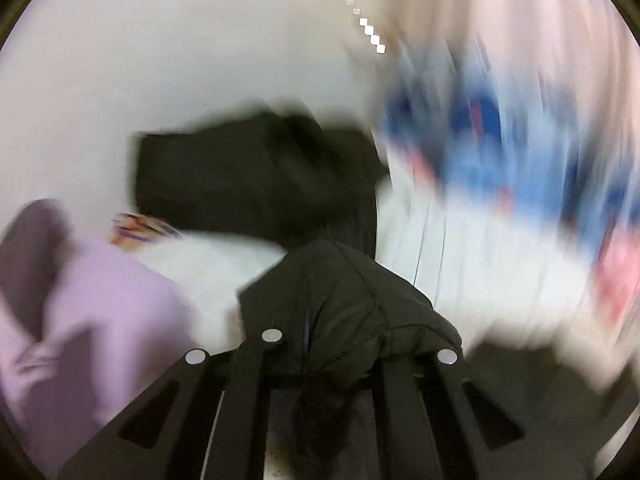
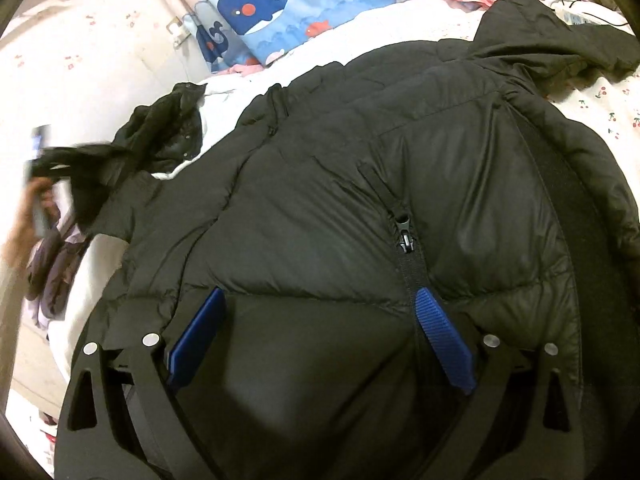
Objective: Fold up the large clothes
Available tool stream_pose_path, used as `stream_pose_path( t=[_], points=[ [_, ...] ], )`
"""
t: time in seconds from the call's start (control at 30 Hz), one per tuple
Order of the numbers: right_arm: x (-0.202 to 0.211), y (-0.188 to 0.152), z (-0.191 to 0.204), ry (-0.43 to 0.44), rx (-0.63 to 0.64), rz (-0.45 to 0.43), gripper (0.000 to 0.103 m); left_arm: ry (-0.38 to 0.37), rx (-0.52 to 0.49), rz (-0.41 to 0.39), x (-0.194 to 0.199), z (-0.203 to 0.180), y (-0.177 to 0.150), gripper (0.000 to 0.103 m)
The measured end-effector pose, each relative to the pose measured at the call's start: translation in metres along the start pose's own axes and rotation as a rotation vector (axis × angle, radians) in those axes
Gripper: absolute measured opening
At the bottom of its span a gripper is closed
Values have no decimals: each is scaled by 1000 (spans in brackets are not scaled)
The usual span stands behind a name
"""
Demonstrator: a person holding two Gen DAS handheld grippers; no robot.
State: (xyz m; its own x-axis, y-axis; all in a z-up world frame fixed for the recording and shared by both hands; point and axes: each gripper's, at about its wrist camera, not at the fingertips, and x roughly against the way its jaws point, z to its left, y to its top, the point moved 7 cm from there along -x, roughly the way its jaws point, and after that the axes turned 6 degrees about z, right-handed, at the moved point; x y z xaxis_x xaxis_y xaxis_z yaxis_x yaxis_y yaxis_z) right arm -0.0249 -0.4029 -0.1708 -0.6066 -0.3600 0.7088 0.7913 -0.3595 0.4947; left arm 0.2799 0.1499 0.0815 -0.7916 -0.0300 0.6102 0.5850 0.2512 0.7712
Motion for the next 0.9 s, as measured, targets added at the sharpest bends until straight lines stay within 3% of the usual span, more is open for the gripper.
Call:
stream_pose_path(
  t=[0.07, 0.1, 0.17, 0.27, 0.3, 0.33, 0.37, 0.4, 0.47, 0.5, 0.57, 0.6, 0.63, 0.7, 0.77, 0.83, 0.9],
  points=[
    [1, -2, -3, 0, 0, 2, 92, -42, 161, -49, 41, 54, 21, 9],
    [2, -3, -4, 0, -1, 2, 92, -10, 207, -56, 57, 85, 26, 9],
    [2, -4, -5, -10, 7, 13, 93, 62, 201, -48, 70, 118, 24, 9],
    [3, -9, -7, -21, 24, 19, 93, 63, 265, 2, 78, 152, 8, 12],
    [3, -9, -7, -27, 29, 23, 94, 64, 289, 82, 66, 164, -3, 23],
    [3, -9, -7, -28, 31, 25, 94, 56, 307, 162, 49, 173, -12, 52],
    [2, -9, -6, -26, 31, 26, 95, 45, 351, 267, 34, 186, -27, 65],
    [1, -8, -6, -24, 32, 28, 95, 50, 399, 302, 31, 198, -36, 68],
    [-1, -8, -5, -23, 34, 32, 96, -55, 509, 237, 44, 221, -36, 68],
    [-2, -7, -6, -23, 34, 34, 96, -66, 534, 207, 55, 226, -34, 68],
    [-4, -6, -5, -25, 35, 37, 96, 1, 547, 121, 83, 238, -30, 68],
    [-5, -6, -5, -25, 35, 37, 96, 81, 557, 46, 109, 246, -25, 75],
    [-5, -6, -4, -26, 35, 37, 96, 114, 577, -18, 130, 253, -22, 84],
    [-6, -5, -3, -31, 35, 38, 96, 151, 650, -148, 179, 266, -20, 89],
    [-7, -5, -1, -45, 40, 49, 96, 157, 683, -196, 208, 268, -27, 89],
    [-3, -5, 3, -49, 30, 80, 96, 125, 624, -211, 232, 244, -35, 92],
    [14, -1, 9, 34, -2, 49, 96, 78, 473, -197, 240, 191, -47, 96]
  ],
)
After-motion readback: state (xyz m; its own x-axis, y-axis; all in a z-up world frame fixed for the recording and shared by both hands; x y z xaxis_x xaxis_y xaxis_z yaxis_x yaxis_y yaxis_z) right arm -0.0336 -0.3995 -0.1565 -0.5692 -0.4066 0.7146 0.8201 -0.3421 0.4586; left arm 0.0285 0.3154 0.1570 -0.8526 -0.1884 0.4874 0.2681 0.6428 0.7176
